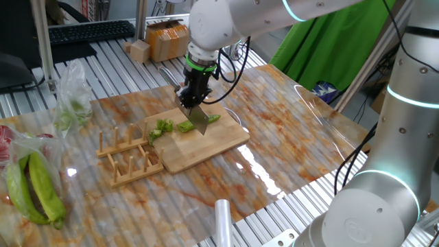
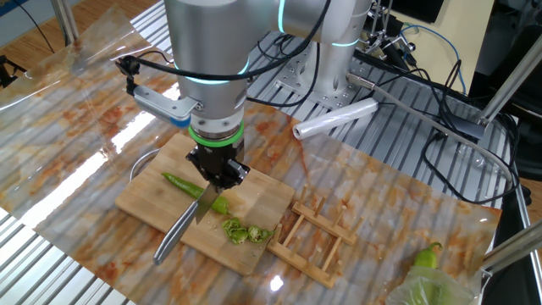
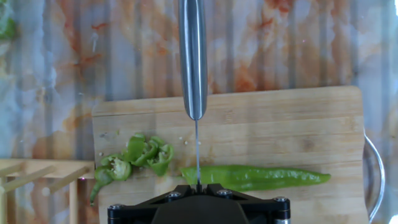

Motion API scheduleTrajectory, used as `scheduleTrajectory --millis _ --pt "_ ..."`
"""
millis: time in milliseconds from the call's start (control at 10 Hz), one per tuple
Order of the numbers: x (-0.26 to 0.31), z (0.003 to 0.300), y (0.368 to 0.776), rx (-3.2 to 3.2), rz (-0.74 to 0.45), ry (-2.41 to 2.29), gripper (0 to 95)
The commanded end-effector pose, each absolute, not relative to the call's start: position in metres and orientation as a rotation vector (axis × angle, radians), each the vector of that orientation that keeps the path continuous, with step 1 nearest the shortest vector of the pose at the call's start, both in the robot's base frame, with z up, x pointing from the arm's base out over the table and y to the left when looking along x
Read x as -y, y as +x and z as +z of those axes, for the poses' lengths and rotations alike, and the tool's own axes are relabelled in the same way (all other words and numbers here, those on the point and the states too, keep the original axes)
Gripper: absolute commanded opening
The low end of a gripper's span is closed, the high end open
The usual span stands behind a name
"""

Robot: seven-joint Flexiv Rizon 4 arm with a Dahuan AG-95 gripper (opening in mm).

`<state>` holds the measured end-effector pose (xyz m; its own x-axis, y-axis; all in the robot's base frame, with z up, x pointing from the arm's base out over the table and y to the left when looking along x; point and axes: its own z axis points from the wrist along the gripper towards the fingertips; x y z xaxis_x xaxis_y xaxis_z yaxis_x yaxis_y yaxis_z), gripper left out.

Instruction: Chop the chili peppers

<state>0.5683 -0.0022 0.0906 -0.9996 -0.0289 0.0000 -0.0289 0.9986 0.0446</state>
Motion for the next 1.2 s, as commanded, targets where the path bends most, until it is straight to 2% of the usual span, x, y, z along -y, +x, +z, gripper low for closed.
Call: scheduleTrajectory --millis 100,800,1100,1200 --pt "0.004 0.088 0.569 3.144 -0.068 0.046 0.0" --pt "0.013 0.072 0.569 3.166 -0.074 0.067 0.0" --pt "0.006 0.049 0.570 3.185 -0.071 0.073 0.0" --pt "0.001 0.031 0.571 3.212 -0.075 0.073 0.0"
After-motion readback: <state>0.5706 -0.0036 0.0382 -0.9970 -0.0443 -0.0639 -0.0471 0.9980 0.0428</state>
